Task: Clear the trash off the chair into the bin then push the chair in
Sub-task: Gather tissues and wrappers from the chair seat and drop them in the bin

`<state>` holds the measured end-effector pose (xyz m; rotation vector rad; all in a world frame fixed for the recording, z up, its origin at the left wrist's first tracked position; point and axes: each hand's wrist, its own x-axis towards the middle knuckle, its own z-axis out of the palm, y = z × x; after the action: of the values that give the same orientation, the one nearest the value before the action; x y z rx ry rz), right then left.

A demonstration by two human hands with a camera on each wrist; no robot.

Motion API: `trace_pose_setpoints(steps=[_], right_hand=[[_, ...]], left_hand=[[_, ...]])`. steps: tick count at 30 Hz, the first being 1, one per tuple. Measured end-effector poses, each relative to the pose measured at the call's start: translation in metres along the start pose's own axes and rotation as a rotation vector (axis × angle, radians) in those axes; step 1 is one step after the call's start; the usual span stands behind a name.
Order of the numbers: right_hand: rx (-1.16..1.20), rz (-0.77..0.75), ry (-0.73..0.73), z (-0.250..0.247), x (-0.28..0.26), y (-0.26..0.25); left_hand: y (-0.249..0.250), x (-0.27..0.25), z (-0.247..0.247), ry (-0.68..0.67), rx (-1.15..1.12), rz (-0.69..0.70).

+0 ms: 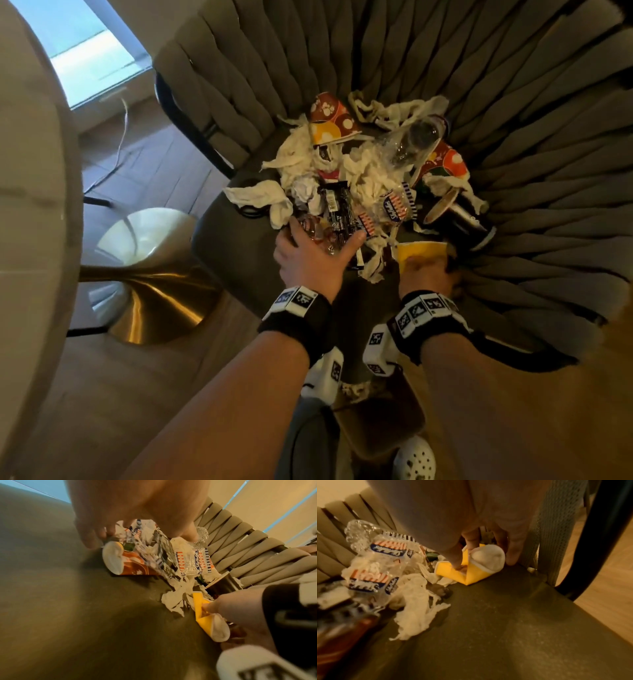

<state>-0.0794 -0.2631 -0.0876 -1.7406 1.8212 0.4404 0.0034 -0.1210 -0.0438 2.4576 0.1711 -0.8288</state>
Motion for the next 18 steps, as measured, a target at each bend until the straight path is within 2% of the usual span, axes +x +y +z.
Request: trace_pose_setpoints(steps=[2, 5, 8, 11, 14, 16, 18], right_hand=[[-0.053, -0.081, 0.026, 0.003, 0.006, 0.008], [0.095, -0.173, 0.053, 0.0, 0.004, 0.024], [0.174, -0.176, 0.053, -0.005, -0.011, 0.029], [0.332, -0.153, 0.044, -0.013, -0.034, 0.029], [0.446, -0.195, -0.005, -0.025, -0.056, 0.03], [0.378, -0.231, -0.103, -0.032, -0.062, 0.027], [0.167, -0.344, -0.195, -0.034, -0.064, 0.018]], left_hand=[[0.008, 0.011, 0.009, -0.014, 0.057, -0.039], [0.009, 0.024, 0.016, -0.007, 0.096, -0.087], [-0.001, 0.034, 0.013, 0.009, 0.05, -0.07], [-0.019, 0.041, 0.003, -0.032, -0.092, -0.046], [-0.034, 0.042, -0.009, -0.089, -0.101, 0.012], [-0.043, 0.041, -0.014, -0.13, -0.119, 0.027], [-0.05, 0.038, -0.02, -0.16, -0.179, 0.011]])
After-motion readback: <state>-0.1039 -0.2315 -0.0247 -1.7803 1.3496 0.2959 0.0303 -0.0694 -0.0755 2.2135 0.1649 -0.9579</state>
